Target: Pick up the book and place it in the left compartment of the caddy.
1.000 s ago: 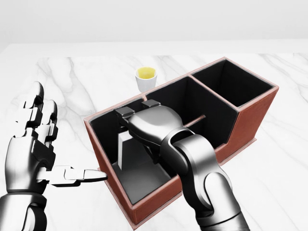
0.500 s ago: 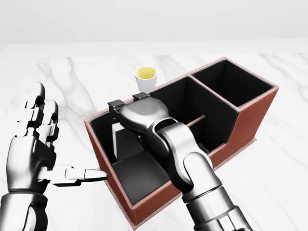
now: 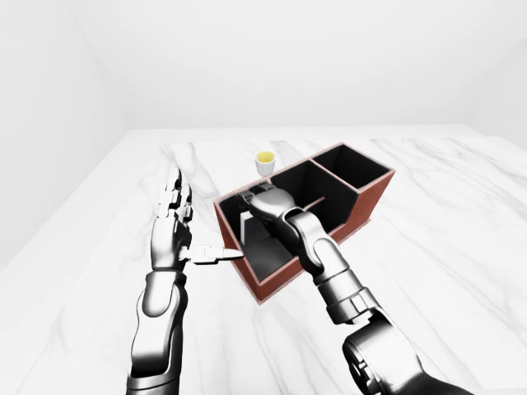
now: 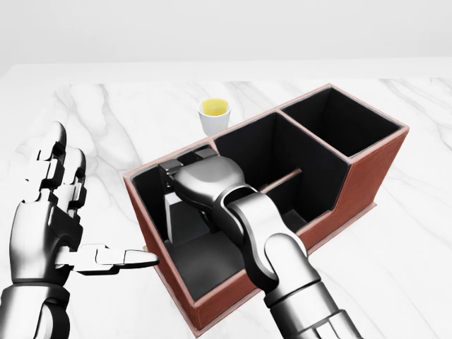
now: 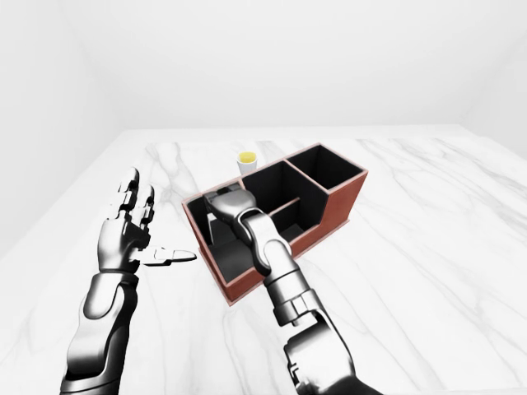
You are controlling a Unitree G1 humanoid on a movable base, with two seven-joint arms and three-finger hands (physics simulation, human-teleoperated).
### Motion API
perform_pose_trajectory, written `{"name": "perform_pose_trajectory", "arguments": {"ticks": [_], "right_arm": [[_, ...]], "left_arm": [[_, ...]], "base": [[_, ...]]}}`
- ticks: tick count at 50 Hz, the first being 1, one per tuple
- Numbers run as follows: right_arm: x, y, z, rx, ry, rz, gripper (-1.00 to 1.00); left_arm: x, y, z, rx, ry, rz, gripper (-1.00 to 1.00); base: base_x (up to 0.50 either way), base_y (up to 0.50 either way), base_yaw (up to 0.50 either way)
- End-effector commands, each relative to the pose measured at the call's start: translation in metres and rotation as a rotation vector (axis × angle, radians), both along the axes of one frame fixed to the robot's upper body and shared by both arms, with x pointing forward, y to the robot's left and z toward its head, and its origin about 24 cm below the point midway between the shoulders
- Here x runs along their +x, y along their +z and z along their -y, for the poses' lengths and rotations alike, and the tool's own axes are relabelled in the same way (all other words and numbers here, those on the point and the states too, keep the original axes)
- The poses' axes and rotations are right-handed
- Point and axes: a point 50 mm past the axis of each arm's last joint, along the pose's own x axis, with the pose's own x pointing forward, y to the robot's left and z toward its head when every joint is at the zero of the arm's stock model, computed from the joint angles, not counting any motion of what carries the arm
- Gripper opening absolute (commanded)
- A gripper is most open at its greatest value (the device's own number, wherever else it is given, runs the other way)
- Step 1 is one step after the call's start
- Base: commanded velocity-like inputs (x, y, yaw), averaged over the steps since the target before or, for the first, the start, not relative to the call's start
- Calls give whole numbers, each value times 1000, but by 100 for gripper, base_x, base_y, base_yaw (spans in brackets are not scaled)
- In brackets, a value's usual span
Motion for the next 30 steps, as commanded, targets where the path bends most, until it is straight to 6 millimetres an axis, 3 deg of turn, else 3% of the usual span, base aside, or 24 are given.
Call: {"name": "perform_pose_trajectory", "arguments": {"ticks": [1, 30], "right_arm": [[1, -1, 1, 10, -13, 34, -100], [4, -24, 3, -27, -33, 24, -100]], "left_arm": [[0, -1, 0, 0, -1, -3, 100], [0, -3, 1, 1, -3, -13, 100]], "base": [[0, 0, 0], [0, 0, 0]]}}
